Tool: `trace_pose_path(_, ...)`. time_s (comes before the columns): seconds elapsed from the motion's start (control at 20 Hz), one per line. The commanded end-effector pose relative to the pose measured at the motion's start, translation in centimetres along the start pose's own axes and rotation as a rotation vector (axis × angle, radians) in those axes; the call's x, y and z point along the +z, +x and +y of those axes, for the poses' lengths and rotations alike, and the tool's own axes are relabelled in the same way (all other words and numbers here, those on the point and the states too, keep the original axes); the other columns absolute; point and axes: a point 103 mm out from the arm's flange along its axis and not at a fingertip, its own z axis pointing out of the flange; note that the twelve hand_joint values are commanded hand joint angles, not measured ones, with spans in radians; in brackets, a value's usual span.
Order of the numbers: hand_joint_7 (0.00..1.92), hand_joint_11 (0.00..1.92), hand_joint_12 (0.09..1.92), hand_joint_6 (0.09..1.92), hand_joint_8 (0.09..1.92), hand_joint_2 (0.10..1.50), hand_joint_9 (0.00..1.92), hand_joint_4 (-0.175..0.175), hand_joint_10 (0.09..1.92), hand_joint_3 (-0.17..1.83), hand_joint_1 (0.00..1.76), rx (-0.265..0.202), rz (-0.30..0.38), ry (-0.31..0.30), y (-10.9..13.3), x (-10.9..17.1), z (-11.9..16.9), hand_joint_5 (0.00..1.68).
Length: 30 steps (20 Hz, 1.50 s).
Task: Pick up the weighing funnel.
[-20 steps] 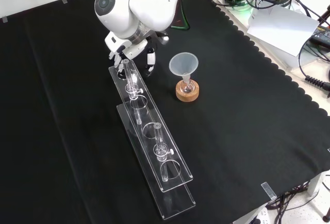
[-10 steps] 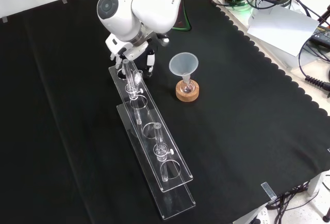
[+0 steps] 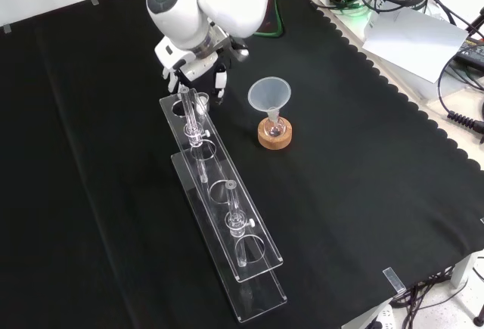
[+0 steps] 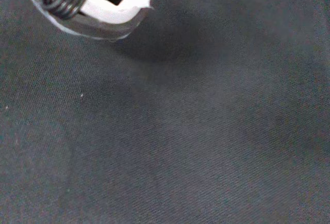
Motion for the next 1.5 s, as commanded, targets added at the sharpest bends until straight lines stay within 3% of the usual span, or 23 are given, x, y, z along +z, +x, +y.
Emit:
trace_pose_path(0.05,0.75,0.77,1.12,0.89,0.60,0.68,1.05,0.175,0.38,0.71,1.09,0.019,0.054,-0.030,-2.1,-1.3,-1.7,1.16)
trace_pose_path(0.65,0.75,0.78,1.11,0.89,0.60,0.67,1.05,0.175,0.38,0.72,1.09,0.045,0.184,-0.001,-3.9,-0.3,-2.3,1.17)
trace_pose_path(1.2,0.75,0.78,1.11,0.88,0.60,0.67,1.06,0.175,0.38,0.72,1.09,0.037,0.174,-0.011,-4.0,0.5,-1.5,1.17)
trace_pose_path(1.5,0.75,0.79,1.11,0.88,0.60,0.67,1.06,0.175,0.37,0.72,1.10,0.038,0.163,-0.026,-2.4,0.3,-1.3,1.17)
